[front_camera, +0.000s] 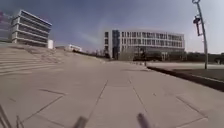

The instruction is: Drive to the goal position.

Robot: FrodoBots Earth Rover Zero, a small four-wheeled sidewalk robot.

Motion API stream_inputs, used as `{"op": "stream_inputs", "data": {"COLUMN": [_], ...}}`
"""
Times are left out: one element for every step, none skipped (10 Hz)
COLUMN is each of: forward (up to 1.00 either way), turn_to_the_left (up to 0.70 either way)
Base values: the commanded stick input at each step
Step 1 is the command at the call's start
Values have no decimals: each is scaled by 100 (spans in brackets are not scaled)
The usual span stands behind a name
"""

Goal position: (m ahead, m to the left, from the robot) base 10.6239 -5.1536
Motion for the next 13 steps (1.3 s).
{"op": "stream_inputs", "data": {"forward": [70,70,70,70,70,70,70,70,70,70,70,70,70], "turn_to_the_left": [0,0,0,0,0,0,0,0,0,0,0,0,0]}}
